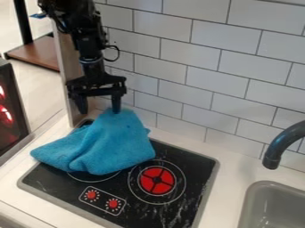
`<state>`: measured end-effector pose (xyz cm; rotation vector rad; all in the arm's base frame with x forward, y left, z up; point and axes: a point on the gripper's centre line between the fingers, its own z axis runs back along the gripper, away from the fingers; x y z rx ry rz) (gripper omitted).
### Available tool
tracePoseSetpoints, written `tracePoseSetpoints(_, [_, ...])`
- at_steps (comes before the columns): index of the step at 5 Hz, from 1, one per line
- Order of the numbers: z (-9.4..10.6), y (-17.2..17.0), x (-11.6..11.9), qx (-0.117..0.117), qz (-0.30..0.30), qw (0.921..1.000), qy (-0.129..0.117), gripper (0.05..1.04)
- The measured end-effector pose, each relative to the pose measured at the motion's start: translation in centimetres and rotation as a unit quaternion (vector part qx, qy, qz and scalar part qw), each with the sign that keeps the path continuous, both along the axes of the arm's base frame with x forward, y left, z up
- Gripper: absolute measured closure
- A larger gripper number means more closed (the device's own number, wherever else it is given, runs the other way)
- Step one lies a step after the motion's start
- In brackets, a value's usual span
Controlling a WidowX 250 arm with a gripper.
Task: Move the cloth to the center of the surface
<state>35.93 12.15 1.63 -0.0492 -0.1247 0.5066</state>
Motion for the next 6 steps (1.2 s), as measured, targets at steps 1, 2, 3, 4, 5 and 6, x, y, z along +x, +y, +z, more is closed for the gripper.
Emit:
tracePoseSetpoints(1, [-0.9,0.6,0.3,0.013,0.008,0.9998,0.009,0.084])
tracePoseSetpoints(2, [-1.3,0.9,0.2,0.023,0.015,0.9996,0.013,0.13])
tracePoseSetpoints(3, [-1.3,1.0,0.6,0.03,0.021,0.9993,0.003,0.42])
tracePoseSetpoints(4, [-1.5,0.8,0.6,0.034,0.022,0.9992,0.001,0.746])
tracePoseSetpoints(5, [-1.8,0.7,0.5,0.038,0.023,0.999,0.0,0.936])
tracePoseSetpoints(6, [-2.1,0.6,0.2,0.04,0.025,0.9989,0.003,1.034])
